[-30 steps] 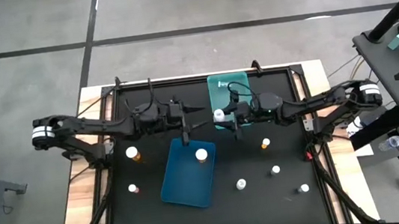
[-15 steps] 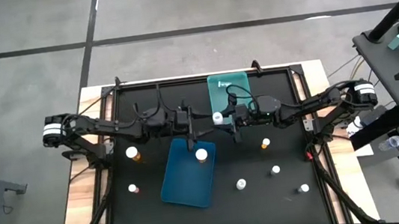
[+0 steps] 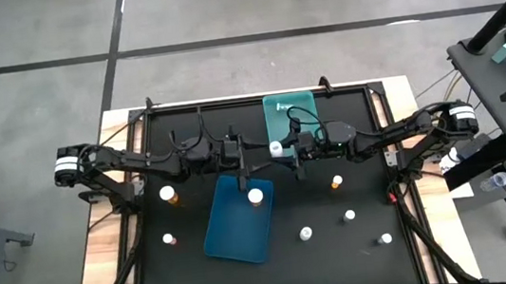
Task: Pick and place medicine bottles into bin by pill shape (circle, oval)
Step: Put the white tablet bottle into the green bin
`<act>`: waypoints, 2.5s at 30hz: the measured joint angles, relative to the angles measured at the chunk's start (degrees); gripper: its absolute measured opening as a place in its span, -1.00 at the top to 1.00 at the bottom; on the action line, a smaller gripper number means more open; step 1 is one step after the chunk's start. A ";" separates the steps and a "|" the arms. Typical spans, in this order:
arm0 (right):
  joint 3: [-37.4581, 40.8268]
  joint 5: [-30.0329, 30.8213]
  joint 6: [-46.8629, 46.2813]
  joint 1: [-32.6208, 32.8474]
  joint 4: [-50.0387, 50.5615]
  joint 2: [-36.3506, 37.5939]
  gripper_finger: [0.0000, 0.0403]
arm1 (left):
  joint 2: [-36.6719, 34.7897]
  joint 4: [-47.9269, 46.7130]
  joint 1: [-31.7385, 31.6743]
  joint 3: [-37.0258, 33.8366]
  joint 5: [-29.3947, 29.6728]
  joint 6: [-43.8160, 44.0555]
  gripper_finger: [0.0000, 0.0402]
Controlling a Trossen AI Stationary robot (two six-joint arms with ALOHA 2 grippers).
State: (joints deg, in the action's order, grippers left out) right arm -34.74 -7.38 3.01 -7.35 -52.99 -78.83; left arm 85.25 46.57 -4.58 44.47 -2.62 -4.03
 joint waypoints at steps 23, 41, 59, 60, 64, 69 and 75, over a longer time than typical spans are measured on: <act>0.04 0.16 -0.44 -0.02 0.13 -0.04 0.30 | 9.51 12.59 -0.31 2.11 3.00 -1.38 0.25; 0.07 -0.11 -1.99 -0.02 1.47 -0.02 0.09 | 9.46 12.41 -0.31 1.99 3.02 -1.33 0.37; 0.05 10.91 -3.45 -0.15 21.85 11.21 -0.26 | -0.52 -16.28 -0.22 0.83 14.81 -5.50 0.37; 0.04 10.97 -3.45 -0.15 21.86 11.86 -0.25 | -0.57 -17.64 -0.22 0.81 15.52 -5.49 0.37; 0.04 11.11 -3.10 -0.15 21.05 13.27 -0.23 | 0.08 -17.63 -0.22 0.76 16.20 -5.49 0.37; -1.32 11.88 -3.01 -0.15 21.38 11.84 -0.23 | 1.18 -16.22 -0.22 1.01 16.20 -5.51 0.36; -6.78 11.91 -1.48 -0.15 25.58 7.71 -0.23 | 1.18 -13.90 -0.22 1.25 16.20 -5.64 0.36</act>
State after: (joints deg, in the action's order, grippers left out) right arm -41.52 4.54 1.53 -7.51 -27.41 -71.11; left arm 86.43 32.67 -4.80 45.71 13.58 -9.67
